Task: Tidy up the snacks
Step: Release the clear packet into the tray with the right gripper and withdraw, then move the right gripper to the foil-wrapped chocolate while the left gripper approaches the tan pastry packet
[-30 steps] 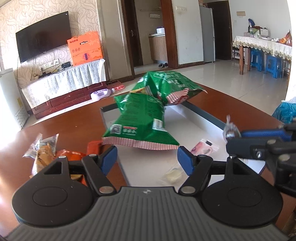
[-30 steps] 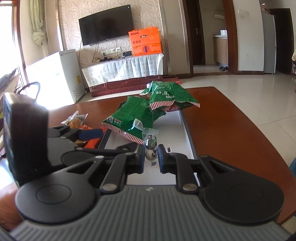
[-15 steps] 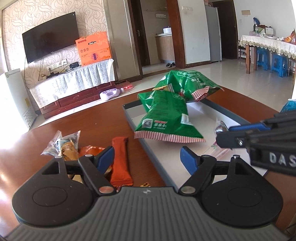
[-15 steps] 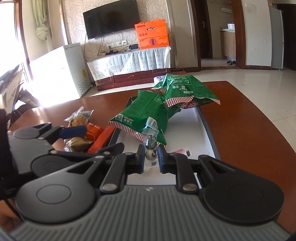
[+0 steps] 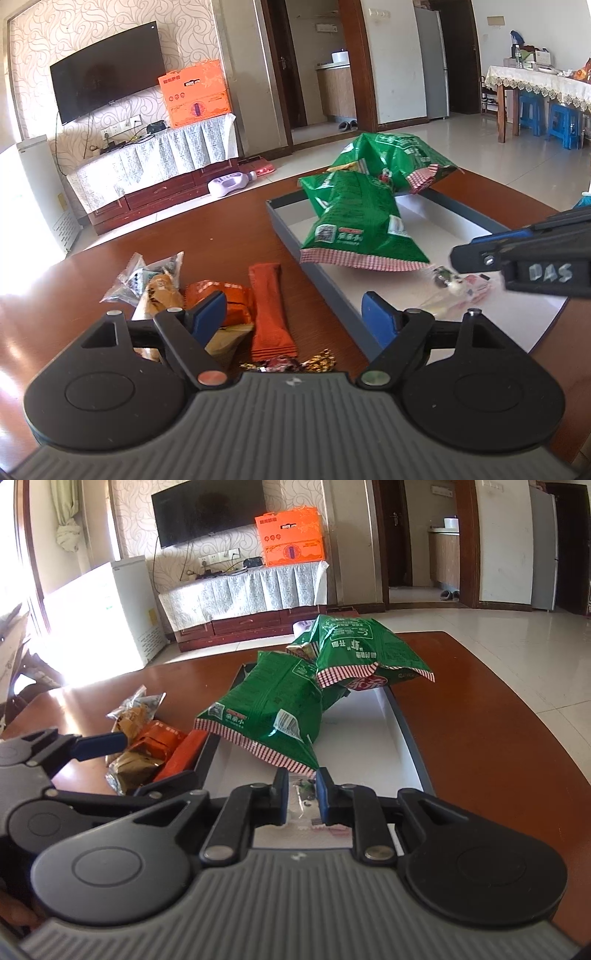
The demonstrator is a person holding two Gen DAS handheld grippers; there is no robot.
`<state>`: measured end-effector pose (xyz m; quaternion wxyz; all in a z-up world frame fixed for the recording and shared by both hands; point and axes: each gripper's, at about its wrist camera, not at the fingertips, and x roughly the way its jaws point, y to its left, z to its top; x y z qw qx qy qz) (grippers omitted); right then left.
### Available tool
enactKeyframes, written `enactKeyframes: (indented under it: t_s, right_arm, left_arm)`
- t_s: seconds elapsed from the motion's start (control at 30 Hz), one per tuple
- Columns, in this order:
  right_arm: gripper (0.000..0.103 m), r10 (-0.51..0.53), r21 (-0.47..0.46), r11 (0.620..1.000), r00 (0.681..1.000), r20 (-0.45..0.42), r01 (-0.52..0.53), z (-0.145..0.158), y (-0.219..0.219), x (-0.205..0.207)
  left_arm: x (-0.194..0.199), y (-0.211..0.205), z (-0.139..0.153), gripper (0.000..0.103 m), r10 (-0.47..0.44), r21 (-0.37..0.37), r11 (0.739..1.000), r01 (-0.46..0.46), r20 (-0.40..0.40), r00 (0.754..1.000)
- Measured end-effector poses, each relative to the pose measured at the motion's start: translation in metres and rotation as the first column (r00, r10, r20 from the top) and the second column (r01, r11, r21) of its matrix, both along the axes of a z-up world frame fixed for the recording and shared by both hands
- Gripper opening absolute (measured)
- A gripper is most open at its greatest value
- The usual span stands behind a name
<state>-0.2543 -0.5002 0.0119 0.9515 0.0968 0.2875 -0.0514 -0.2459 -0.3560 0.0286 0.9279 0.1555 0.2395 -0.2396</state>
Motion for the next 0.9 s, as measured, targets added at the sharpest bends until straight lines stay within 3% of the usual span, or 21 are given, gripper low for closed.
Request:
enactKeyframes:
  t_s: [0.13,0.23,0.47,0.53,0.63,0.77,0.9]
  right_arm:
    - [0.042,0.028,0.057,0.998,0.998,0.052,-0.031,0.007,0.007,-0.012]
    - [0.04,0.187,0.048,0.98,0.978,0.091,-0.192,0.012,0.031,-0.018]
    - [0.038,0.455,0.029,0.89,0.89,-0.017,-0.454,-0.001,0.091,-0.007]
    - [0.038,0.457,0.019,0.889,0.887,-0.063,-0.457,-0.007,0.098,-0.003]
    - [0.035,0.403,-0.015,0.913,0.909,-0.11,-0.407,-0.012,0.096,0.0]
    - [0.034,0.283,-0.063,0.955,0.953,-0.107,-0.29,-0.011,0.078,0.0]
    - [0.037,0.319,-0.098,0.941,0.946,-0.059,-0.324,-0.008,0.082,-0.001]
  left_arm:
    - [0.009,0.017,0.006,0.084,0.054,-0.014,0.998,-0.054,0.005,0.999]
    - [0.021,0.037,0.011,0.084,0.119,-0.032,0.992,-0.119,-0.001,0.993]
    - [0.041,0.078,0.017,0.084,0.24,-0.072,0.967,-0.242,-0.039,0.97]
    - [0.043,0.084,0.017,0.084,0.24,-0.076,0.967,-0.244,-0.049,0.969]
    - [0.041,0.083,0.016,0.083,0.232,-0.065,0.97,-0.235,-0.047,0.972]
    - [0.041,0.08,0.017,0.083,0.234,-0.064,0.969,-0.237,-0.048,0.971]
    - [0.044,0.079,0.016,0.084,0.247,-0.054,0.967,-0.249,-0.051,0.968]
